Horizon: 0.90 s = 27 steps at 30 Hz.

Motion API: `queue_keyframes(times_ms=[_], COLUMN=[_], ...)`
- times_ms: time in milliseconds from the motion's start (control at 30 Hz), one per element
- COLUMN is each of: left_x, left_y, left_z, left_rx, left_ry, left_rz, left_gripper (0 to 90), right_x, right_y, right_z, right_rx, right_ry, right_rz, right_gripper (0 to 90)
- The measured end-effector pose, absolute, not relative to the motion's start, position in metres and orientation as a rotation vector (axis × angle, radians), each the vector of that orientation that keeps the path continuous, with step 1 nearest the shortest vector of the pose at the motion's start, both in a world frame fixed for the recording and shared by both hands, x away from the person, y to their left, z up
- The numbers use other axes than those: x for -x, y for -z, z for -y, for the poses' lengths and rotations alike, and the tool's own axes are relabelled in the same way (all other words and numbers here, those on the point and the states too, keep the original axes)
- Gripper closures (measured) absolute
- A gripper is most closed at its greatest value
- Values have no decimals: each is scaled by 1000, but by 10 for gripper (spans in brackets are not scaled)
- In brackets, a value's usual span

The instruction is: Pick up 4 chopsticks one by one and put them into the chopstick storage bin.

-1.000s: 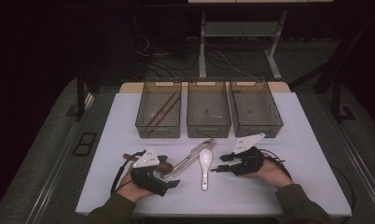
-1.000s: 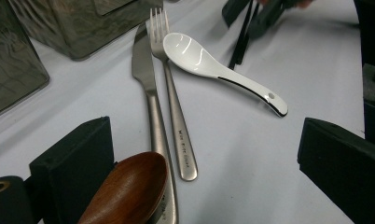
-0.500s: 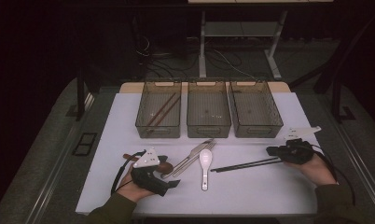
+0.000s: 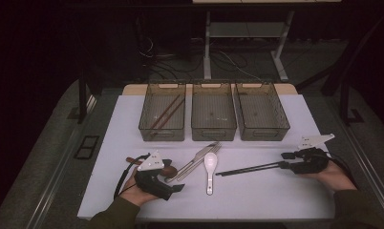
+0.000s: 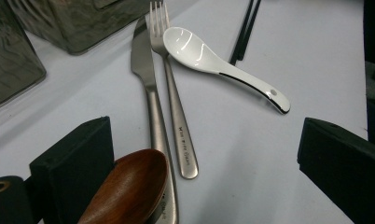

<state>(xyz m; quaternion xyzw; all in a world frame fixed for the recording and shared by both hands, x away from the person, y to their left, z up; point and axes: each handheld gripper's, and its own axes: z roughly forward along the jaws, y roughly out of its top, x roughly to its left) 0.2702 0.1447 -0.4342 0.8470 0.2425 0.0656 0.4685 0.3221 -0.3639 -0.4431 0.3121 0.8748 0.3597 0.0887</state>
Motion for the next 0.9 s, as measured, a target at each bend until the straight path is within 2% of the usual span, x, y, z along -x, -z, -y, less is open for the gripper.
queue_keyframes(times_ms=[133,267,333,633,900], left_x=[-270,-270,-270,-270,-270], left_y=[434,434,434,434,434], left_z=[-145,-145,-145,-145,-145], left_rx=[-2076,-2079,-2079,-2079,-2080], left_ry=[-159,-160,-160,-160,-160], left_rz=[-598,-590,-591,-592,-589], left_gripper=[30,29,29,30,29], right_x=[-325,-325,-325,-322,-315], right_y=[443,447,446,444,442], right_z=[359,355,355,357,356], right_rx=[-887,-848,-843,-835,-831], right_ry=[-1059,-1009,-996,-975,-943], right_rz=[-2626,-2677,-2673,-2691,-2715], right_gripper=[536,579,628,709,722])
